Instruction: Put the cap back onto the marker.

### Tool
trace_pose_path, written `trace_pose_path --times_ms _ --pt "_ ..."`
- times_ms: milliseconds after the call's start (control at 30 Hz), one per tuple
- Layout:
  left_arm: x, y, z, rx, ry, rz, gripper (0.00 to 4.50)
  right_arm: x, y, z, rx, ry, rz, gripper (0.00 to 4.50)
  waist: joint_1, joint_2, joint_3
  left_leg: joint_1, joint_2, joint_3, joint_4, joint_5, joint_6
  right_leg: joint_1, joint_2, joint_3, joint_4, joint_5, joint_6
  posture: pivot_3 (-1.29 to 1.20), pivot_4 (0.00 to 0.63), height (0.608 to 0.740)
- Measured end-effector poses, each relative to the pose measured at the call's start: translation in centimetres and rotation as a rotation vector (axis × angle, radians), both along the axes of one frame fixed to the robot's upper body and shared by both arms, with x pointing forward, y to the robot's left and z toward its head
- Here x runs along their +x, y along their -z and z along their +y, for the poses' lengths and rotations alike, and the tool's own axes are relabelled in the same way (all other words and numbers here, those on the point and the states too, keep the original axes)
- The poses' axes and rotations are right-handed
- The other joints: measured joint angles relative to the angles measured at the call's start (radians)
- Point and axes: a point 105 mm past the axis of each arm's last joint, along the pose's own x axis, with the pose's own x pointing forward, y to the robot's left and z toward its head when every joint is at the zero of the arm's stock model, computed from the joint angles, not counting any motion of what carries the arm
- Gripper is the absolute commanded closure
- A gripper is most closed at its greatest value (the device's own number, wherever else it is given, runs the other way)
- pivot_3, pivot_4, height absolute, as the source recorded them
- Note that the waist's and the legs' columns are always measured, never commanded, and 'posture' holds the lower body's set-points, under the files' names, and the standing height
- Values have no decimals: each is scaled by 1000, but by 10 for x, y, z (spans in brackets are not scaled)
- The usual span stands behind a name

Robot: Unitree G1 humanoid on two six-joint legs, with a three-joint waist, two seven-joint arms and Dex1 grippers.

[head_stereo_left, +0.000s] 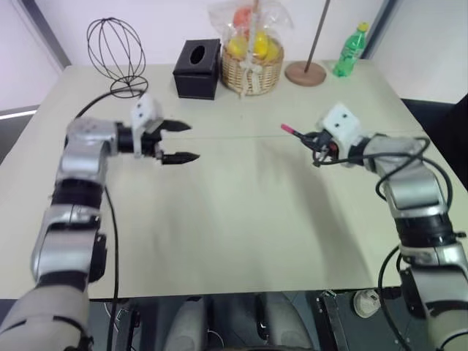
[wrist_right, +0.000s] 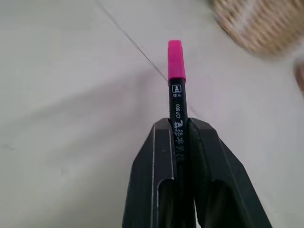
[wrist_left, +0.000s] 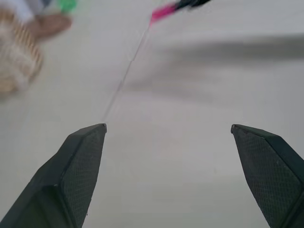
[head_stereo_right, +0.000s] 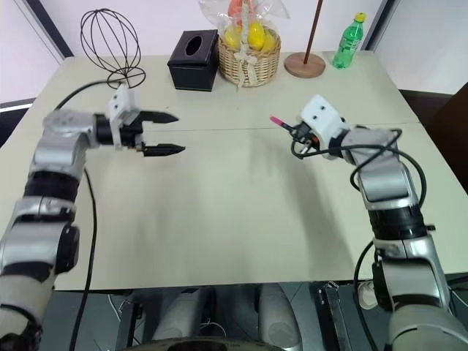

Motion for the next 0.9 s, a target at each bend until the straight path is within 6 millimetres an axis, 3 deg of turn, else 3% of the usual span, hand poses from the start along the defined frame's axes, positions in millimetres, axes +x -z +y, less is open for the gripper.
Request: trace_pose_path --times_ms 100,267,333,400,567,767,900 --pt "-3 22 13 -19 -161 12 87 -16 36 -15 19 80 100 4500 17 0 0 0 -1 1 1 0 0 0 -1 0 0 0 0 0 150 740" --pt "-9 55 22 -115 -403 34 87 -24 52 -31 62 188 107 4500 25 0 0 2 -1 0 1 0 0 3 -1 0 0 1 1 0 150 740" --pt "-8 61 19 -167 -446 59 12 -20 51 -39 62 223 79 3520 26 0 0 2 -1 0 1 0 0 3 -1 0 0 1 1 0 150 740" --pt "-7 51 19 -202 -468 32 12 -17 51 -44 64 245 62 2751 24 0 0 2 -1 0 1 0 0 3 -1 0 0 1 0 0 150 740" --pt "-4 35 21 -258 -505 -10 12 -10 48 -51 72 274 43 48 20 0 -1 3 -1 1 0 0 0 3 -1 0 0 1 0 0 150 740" --pt "-6 35 22 -294 -535 29 12 -11 39 -49 150 254 38 48 22 0 -1 3 -1 1 0 0 0 3 -1 0 0 1 0 0 150 740" --pt "-12 28 36 -303 -554 57 12 -27 0 -53 223 191 -25 48 24 0 -1 2 -1 1 0 0 0 3 -1 0 -1 1 0 0 150 740"
